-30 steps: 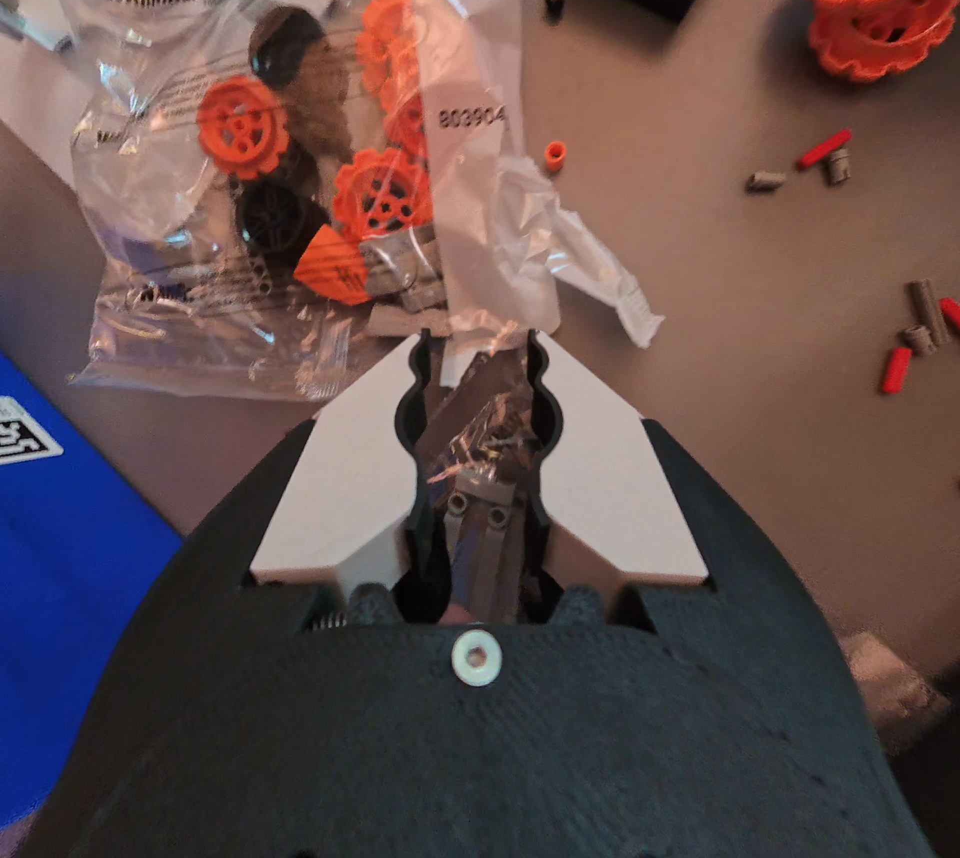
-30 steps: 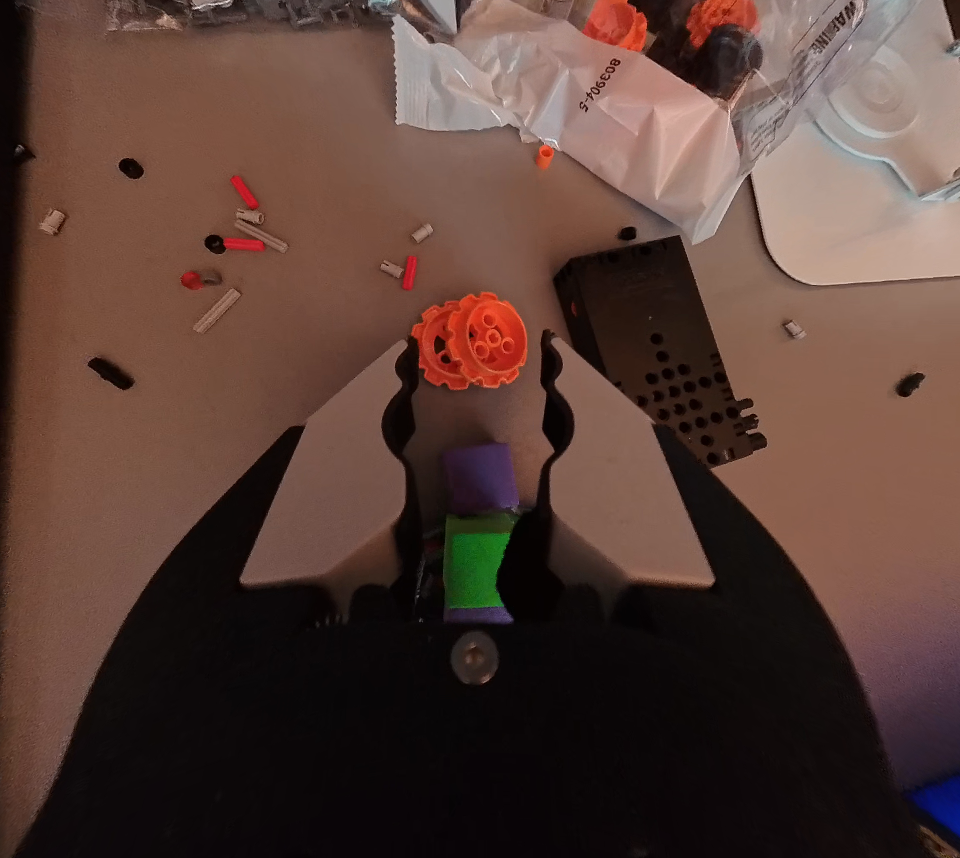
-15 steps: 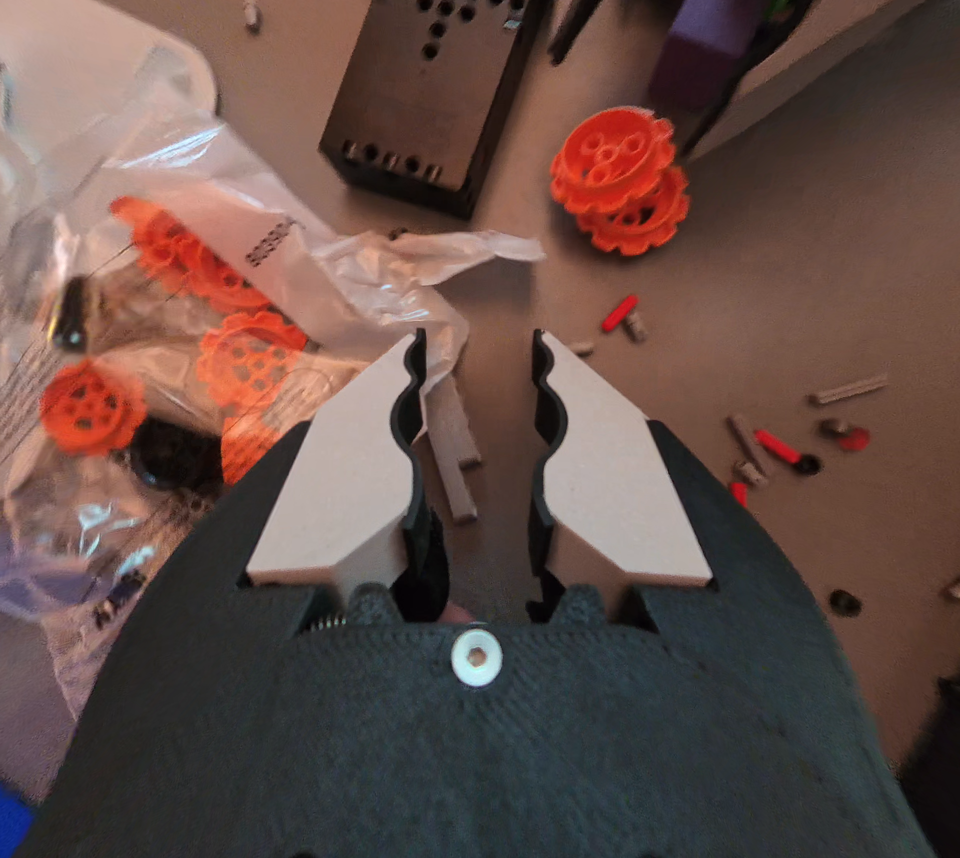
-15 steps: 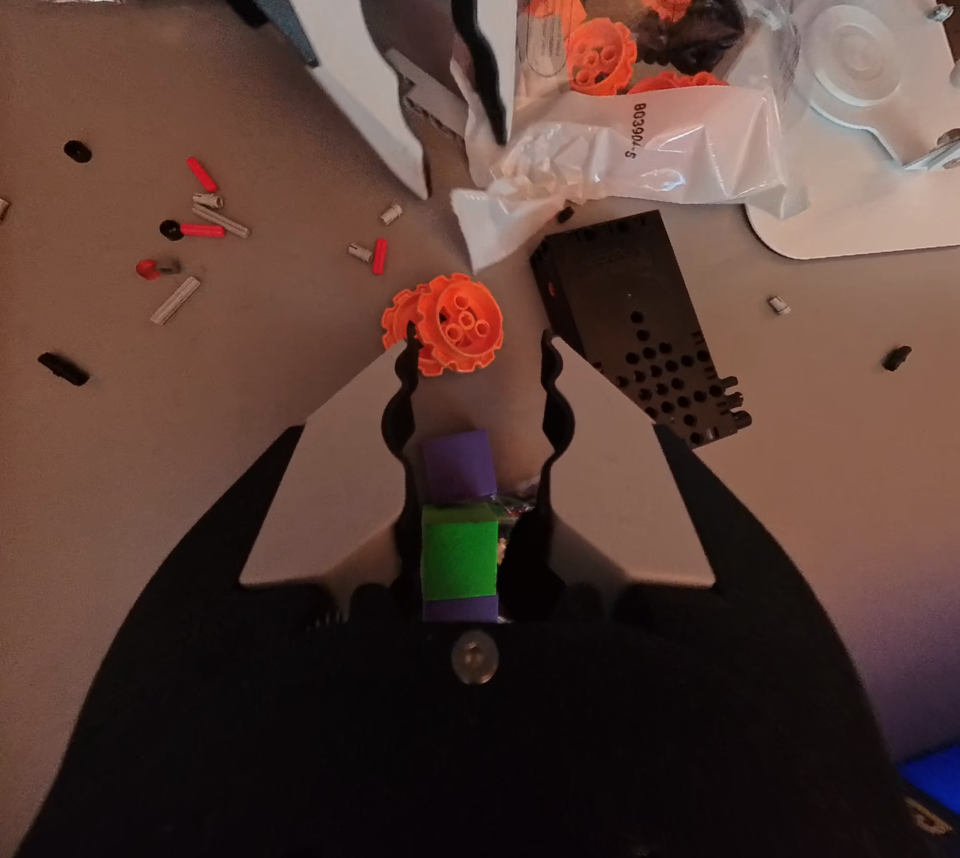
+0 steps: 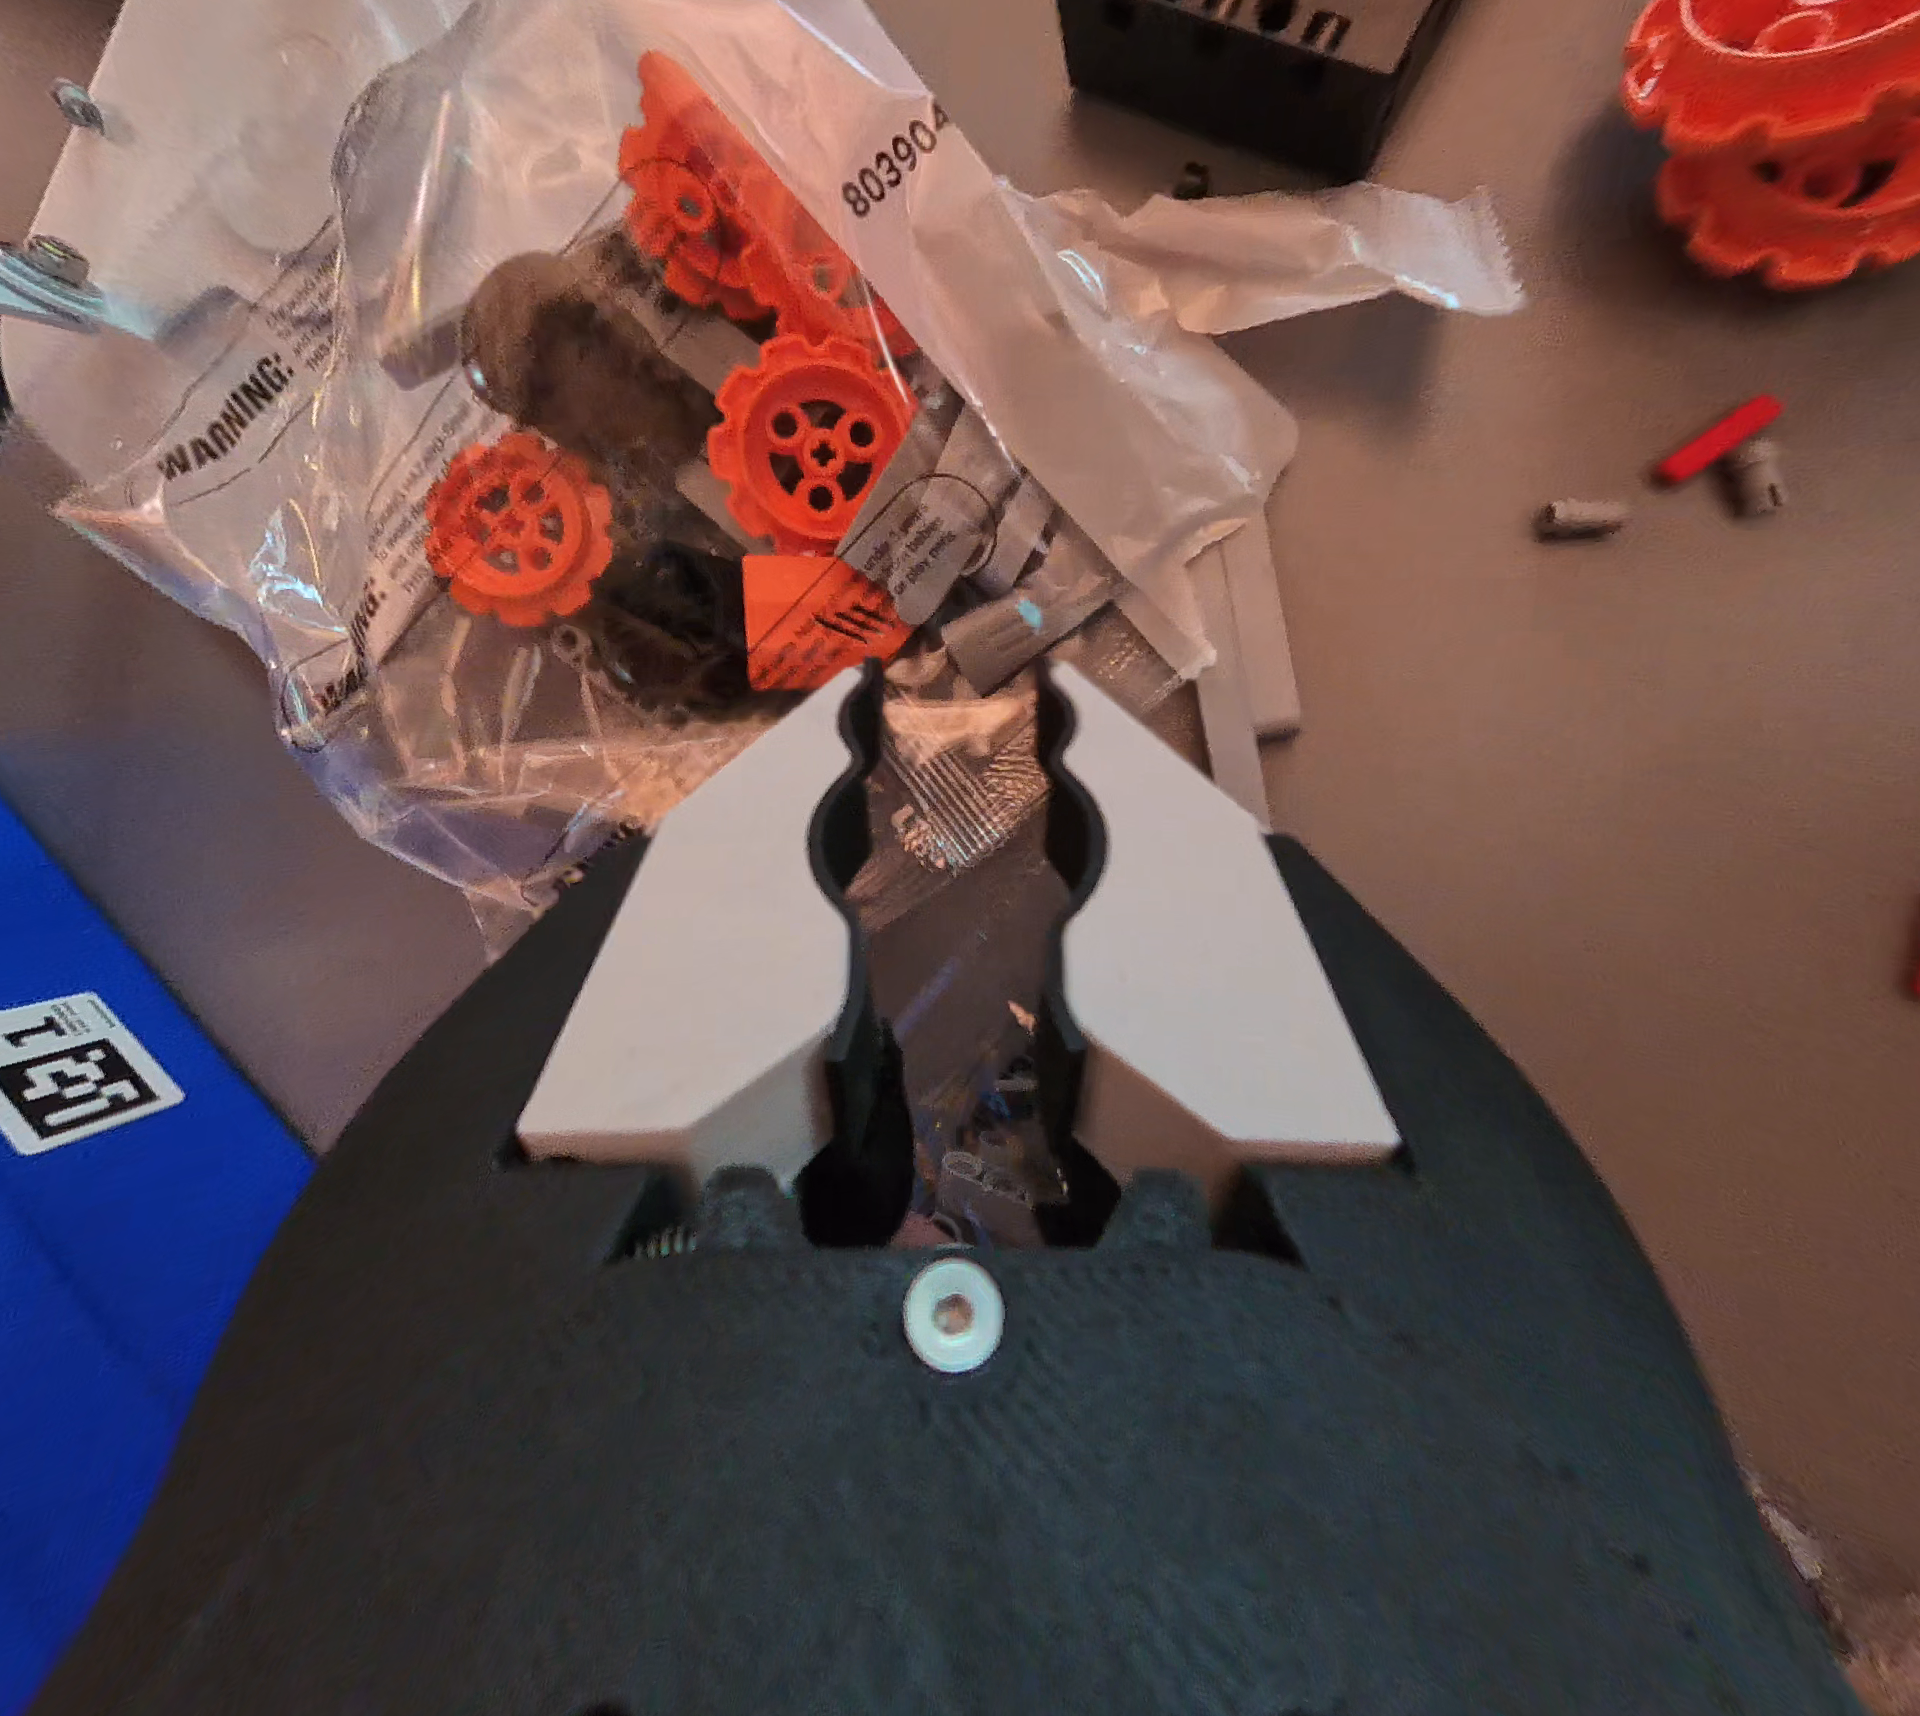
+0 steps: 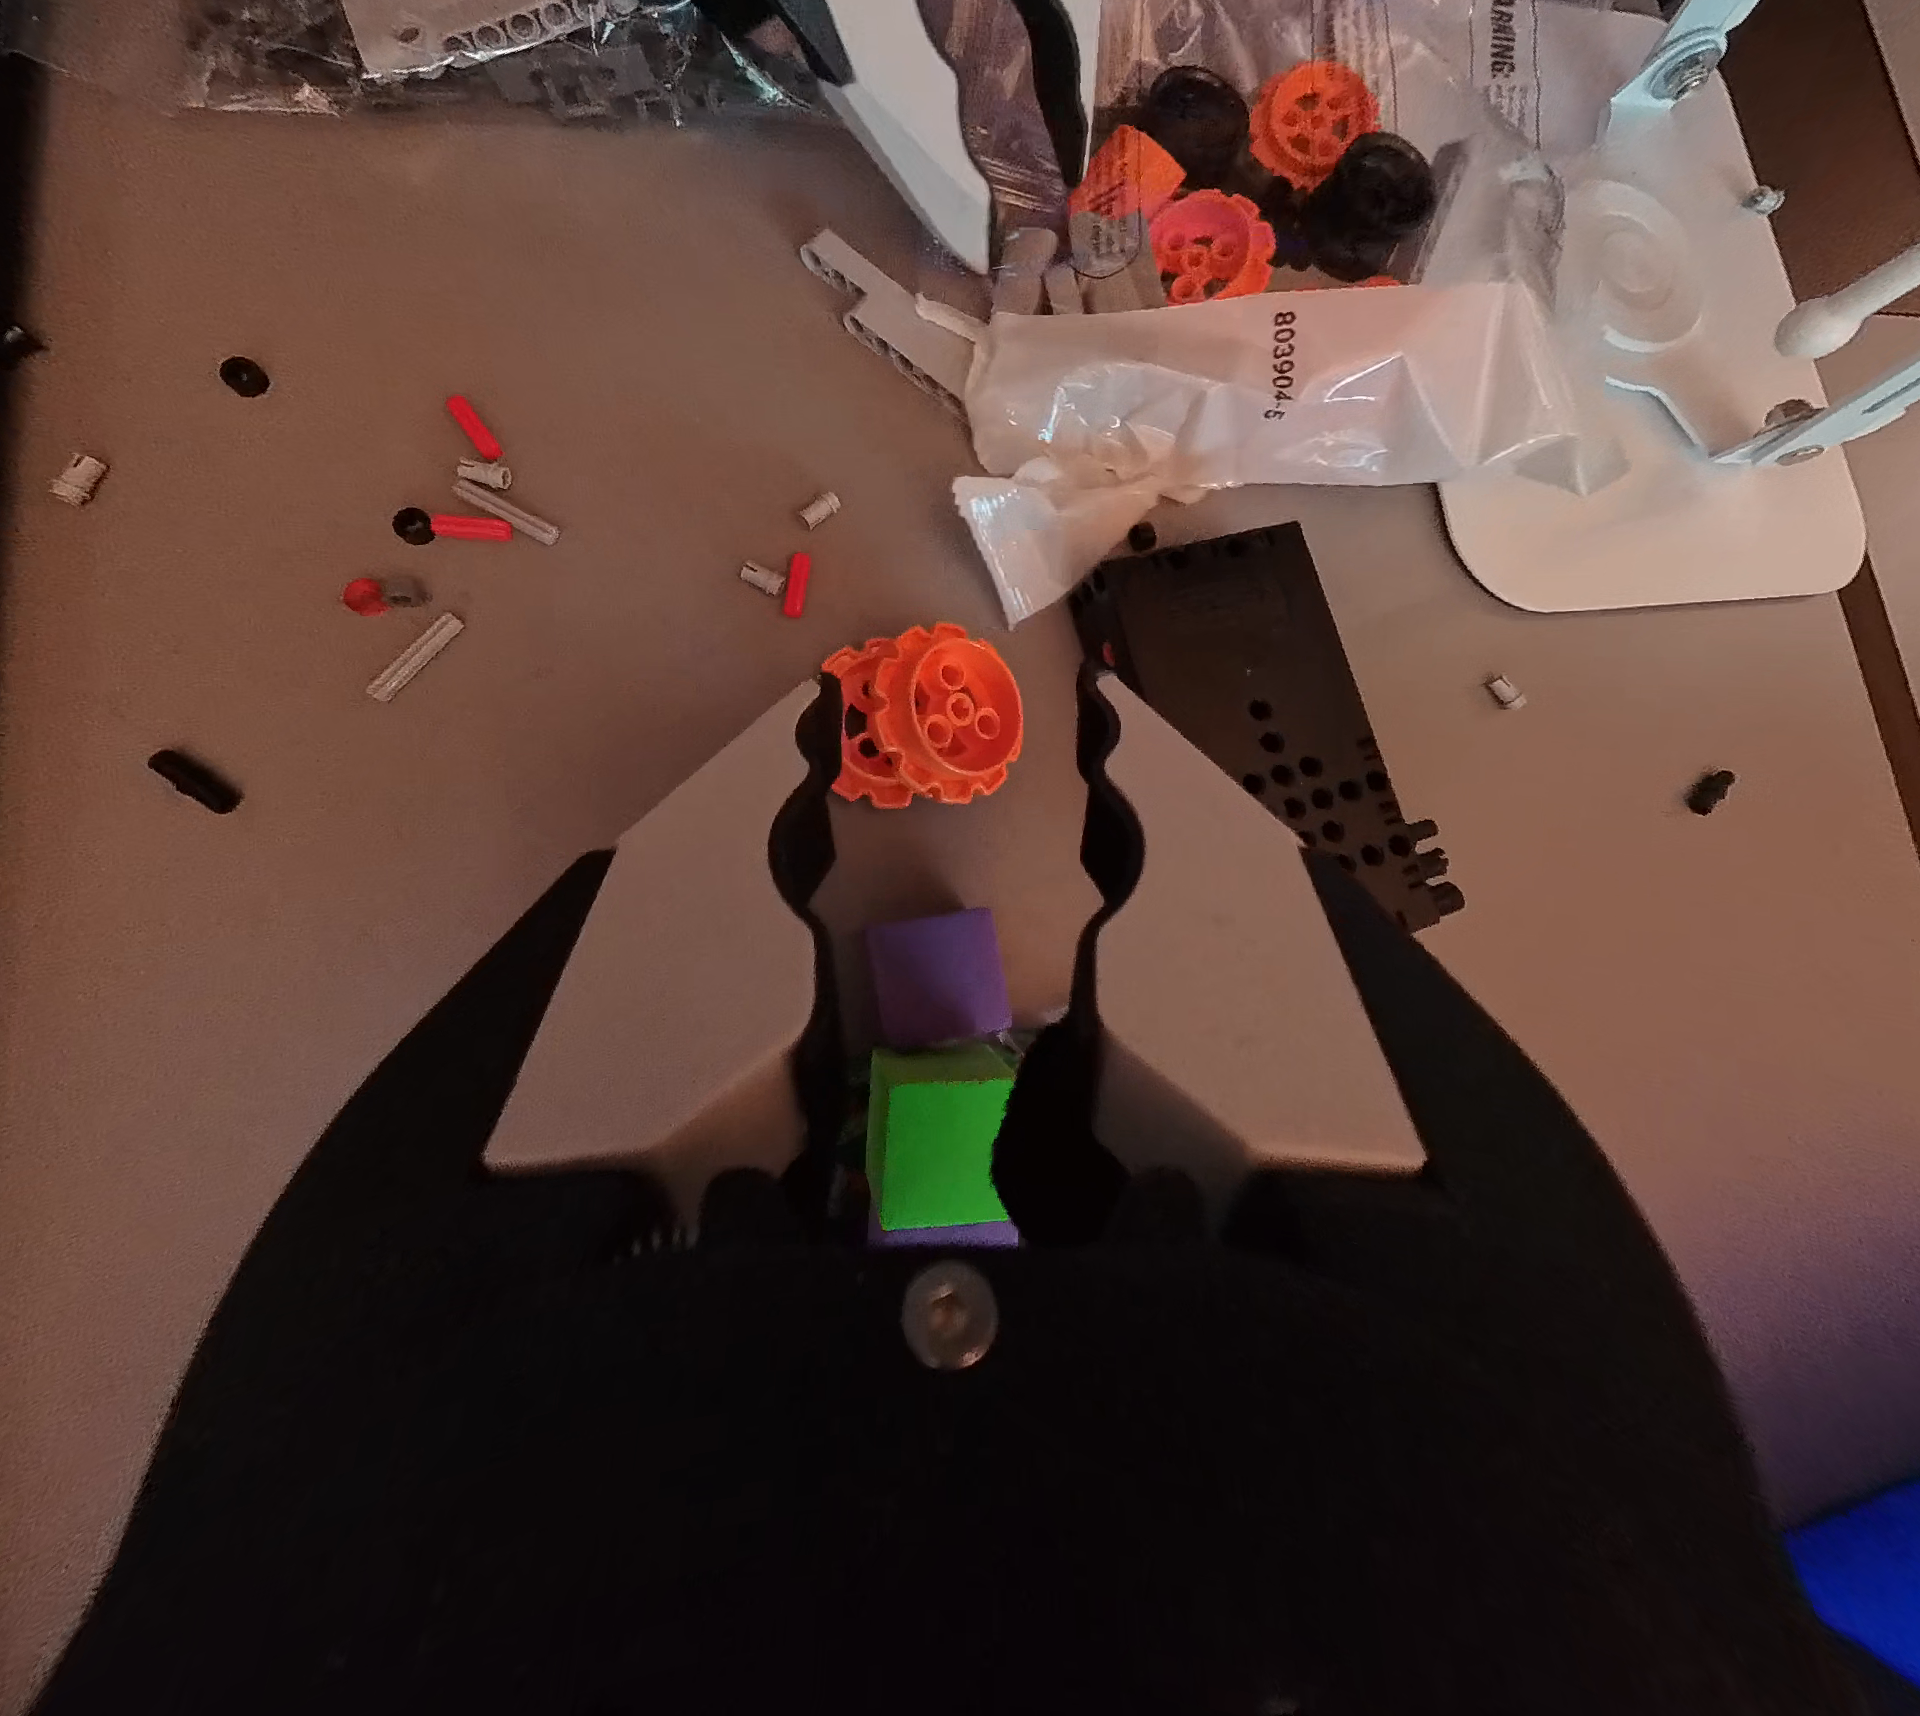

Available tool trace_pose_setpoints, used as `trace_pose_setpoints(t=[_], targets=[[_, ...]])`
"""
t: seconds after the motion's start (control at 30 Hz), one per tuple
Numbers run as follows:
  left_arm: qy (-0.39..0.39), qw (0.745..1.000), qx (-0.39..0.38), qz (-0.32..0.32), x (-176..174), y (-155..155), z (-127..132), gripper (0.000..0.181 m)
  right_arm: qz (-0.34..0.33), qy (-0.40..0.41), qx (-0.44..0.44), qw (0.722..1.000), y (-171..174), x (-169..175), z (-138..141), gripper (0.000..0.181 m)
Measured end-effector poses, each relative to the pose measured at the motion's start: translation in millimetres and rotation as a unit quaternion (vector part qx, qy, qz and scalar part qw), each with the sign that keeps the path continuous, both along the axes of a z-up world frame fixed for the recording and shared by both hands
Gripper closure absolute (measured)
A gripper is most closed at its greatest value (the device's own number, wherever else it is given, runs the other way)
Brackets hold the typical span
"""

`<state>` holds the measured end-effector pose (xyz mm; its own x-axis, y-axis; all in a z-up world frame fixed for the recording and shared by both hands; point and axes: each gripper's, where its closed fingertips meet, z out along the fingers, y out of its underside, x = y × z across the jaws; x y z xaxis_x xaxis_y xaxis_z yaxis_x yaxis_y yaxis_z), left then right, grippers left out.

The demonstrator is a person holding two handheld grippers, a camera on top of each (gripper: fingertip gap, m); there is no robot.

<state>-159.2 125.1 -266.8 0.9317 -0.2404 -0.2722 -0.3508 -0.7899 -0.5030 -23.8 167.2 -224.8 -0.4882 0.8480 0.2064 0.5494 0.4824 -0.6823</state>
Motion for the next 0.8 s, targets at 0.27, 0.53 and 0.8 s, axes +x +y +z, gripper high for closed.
trace_pose_setpoints(t=[0.27,0.53,0.8], targets=[[0.007,0.999,0.039,0.017,-11.8,2.3,12.1,0.181,0.003,0.016,-0.005,1.000,-5.2,-1.9,9.9,0.139],[0.008,1.000,0.008,0.017,-31.8,-14.7,11.3,0.128,-0.003,0.015,0.024,1.000,-14.9,-11.4,16.2,0.136],[-0.041,0.999,-0.013,-0.005,-21.3,-14.2,-0.7,0.150,-0.014,-0.030,0.099,0.995,-22.2,-58.6,-1.4,0.133]])
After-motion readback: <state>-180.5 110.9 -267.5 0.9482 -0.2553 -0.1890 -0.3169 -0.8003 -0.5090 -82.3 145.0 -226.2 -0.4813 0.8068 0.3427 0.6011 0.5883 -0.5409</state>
